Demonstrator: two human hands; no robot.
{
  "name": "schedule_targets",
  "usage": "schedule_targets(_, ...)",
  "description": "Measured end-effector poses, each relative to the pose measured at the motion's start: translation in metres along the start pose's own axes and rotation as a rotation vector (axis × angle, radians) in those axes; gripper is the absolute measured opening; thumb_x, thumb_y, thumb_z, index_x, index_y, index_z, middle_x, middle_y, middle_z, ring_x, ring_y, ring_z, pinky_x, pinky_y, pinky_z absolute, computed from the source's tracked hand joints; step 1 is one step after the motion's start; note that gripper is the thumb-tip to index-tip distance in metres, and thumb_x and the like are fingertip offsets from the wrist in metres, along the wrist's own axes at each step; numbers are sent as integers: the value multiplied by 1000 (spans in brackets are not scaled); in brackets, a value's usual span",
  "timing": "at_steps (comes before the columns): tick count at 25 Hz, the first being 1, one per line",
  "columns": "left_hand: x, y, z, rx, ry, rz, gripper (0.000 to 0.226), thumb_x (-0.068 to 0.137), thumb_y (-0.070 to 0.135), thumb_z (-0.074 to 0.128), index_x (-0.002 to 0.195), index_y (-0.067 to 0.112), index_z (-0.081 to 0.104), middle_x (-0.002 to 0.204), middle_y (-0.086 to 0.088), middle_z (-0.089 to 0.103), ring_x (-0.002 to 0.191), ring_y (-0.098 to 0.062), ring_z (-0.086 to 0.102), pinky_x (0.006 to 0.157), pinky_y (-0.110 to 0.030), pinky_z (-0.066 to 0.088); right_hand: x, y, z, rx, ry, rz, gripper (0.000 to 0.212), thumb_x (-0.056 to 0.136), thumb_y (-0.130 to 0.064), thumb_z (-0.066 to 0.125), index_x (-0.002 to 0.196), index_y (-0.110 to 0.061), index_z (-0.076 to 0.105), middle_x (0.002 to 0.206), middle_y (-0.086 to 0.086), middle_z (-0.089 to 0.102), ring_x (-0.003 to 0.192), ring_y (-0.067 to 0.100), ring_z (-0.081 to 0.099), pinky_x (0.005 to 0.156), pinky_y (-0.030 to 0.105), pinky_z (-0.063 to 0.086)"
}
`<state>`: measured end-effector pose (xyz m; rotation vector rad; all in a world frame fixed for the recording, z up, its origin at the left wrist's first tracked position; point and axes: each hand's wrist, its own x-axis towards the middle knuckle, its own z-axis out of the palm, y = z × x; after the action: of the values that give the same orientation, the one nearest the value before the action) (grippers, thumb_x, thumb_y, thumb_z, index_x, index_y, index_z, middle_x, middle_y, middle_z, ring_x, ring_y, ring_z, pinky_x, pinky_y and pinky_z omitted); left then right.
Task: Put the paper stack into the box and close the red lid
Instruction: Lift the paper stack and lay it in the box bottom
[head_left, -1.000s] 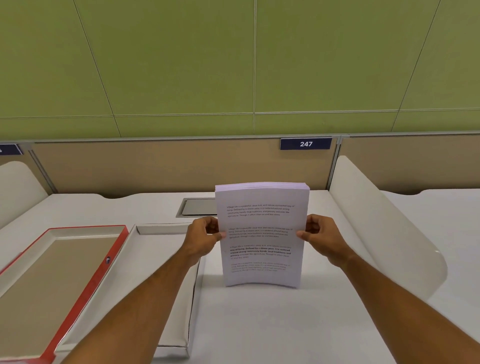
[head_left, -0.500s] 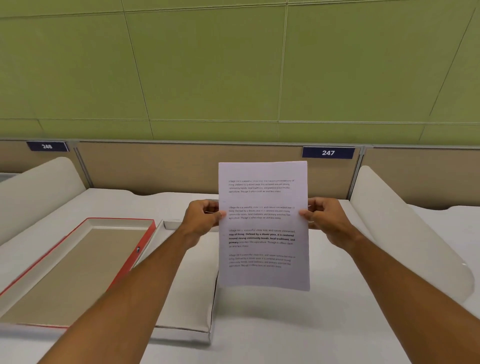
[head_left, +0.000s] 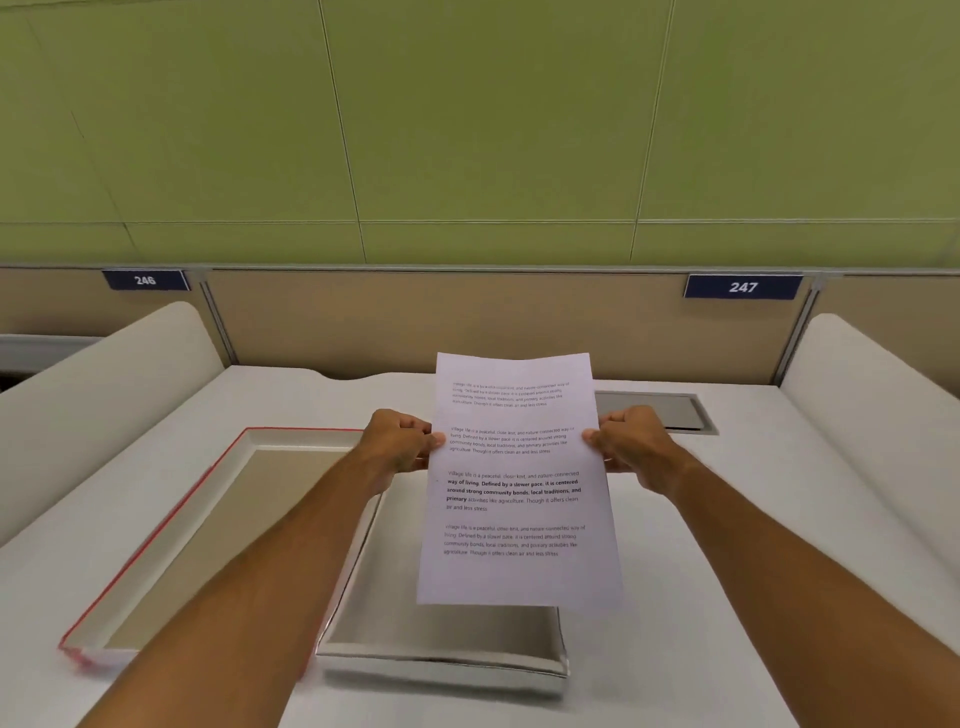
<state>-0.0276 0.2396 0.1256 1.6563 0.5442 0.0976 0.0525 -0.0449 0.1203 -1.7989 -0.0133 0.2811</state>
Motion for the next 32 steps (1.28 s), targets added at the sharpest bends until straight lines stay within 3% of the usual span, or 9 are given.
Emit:
schedule_targets(1, 8, -6, -12, -1, -2, -35, 22, 80, -8, 70, 100, -16, 62, 100, -24, 72, 80, -30, 73, 53, -29, 61, 1, 3, 18, -6, 8, 25, 5, 84, 3, 63, 81, 8, 64, 78, 15, 68, 60, 21, 69, 50, 28, 57)
schedule_targets(4, 35, -27, -39, 28, -24, -128, 18, 80, -10, 70, 94, -16, 63, 98, -22, 73, 77, -30, 74, 53, -32, 62, 9, 18, 66, -53, 88, 115, 31, 82, 3, 65, 56, -5, 49, 66, 10, 59, 60, 25, 66, 58, 34, 58)
schedule_targets(6, 53, -44, -50, 68, -42, -175, 22, 79, -9, 71, 99, -17, 63, 99, -23, 73, 80, -32, 74, 63, -38, 63, 14, 28, 91, -89, 138, 179, 24, 81, 1, 65, 63, -5, 52, 70, 11, 61, 66, 29, 67, 63, 40, 60)
schedule_targets(10, 72, -72, -56, 123, -51, -255, 29, 74, -9, 75, 99, -13, 60, 100, -24, 72, 81, -33, 74, 73, -47, 62, 18, 44, 119, -184, 218, 274, 7, 79, -3, 64, 83, 1, 60, 88, 16, 70, 76, 32, 71, 51, 30, 56)
schedule_targets(13, 75, -84, -51, 242, -72, -281, 31, 73, -2, 79, 98, -8, 63, 103, -21, 73, 82, -29, 73, 58, -34, 62, 20, 56, 128, -260, 240, 325, 13, 78, -7, 63, 87, 0, 58, 89, 16, 69, 77, 32, 70, 53, 31, 58)
schedule_targets(18, 78, -88, -43, 363, -62, -294, 28, 75, 4, 80, 84, 2, 54, 110, -18, 70, 80, -27, 67, 29, -17, 41, 26, 63, 139, -346, 278, 332, 14, 79, -12, 65, 79, -7, 53, 83, 11, 65, 68, 25, 64, 47, 24, 50)
schedule_targets(22, 86, -90, -36, 473, -22, -230, 31, 74, 6, 80, 95, -1, 58, 107, -18, 69, 83, -29, 69, 57, -31, 60, 34, 67, 145, -398, 284, 326, 17, 83, -15, 66, 78, -10, 50, 86, 9, 65, 77, 31, 68, 67, 37, 60)
schedule_targets(27, 89, -92, -27, 695, -11, -151, 22, 77, 6, 77, 83, 4, 56, 99, -16, 71, 78, -27, 70, 50, -26, 50, 42, 71, 146, -553, 244, 296, 22, 84, -15, 67, 73, -14, 48, 89, 10, 67, 74, 28, 66, 66, 34, 58)
schedule_targets(32, 89, -97, -21, 814, -82, -98, 14, 84, 0, 63, 97, -1, 61, 100, -16, 68, 78, -25, 63, 59, -29, 51, 41, 71, 149, -716, 158, 278, 14, 87, -15, 65, 91, -9, 53, 105, 15, 69, 83, 29, 65, 72, 32, 55)
